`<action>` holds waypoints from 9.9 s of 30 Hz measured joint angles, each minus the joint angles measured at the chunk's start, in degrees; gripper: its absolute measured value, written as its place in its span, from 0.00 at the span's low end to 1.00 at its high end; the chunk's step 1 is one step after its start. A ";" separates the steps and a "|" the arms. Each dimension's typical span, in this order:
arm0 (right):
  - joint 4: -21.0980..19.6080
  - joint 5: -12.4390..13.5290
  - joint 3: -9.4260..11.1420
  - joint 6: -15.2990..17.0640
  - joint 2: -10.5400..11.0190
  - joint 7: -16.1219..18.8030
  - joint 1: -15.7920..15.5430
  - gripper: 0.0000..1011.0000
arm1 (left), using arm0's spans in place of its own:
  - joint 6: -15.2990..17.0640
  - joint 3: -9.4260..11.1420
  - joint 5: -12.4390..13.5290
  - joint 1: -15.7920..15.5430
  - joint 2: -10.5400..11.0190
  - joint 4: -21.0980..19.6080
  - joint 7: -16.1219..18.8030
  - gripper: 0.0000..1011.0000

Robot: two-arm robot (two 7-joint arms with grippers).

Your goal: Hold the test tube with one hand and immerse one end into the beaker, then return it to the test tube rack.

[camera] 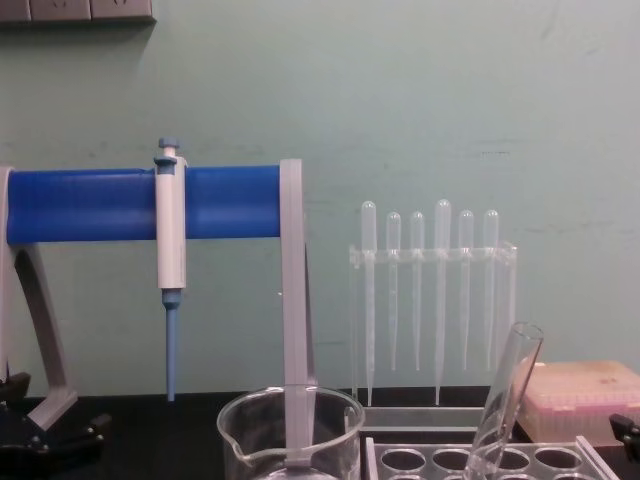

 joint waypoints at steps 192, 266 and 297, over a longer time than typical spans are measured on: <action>-20.91 19.97 -1.56 32.09 7.84 35.74 18.26 0.22 | 0.00 0.00 0.00 0.00 0.00 0.00 0.00 0.99; -21.01 19.76 -1.45 32.08 7.84 35.75 18.26 0.22 | 0.00 0.00 0.00 0.00 0.00 0.00 0.00 0.99; -21.01 19.76 -1.45 32.08 7.84 35.75 18.26 0.22 | 0.00 0.00 0.00 0.00 0.00 0.00 0.00 0.99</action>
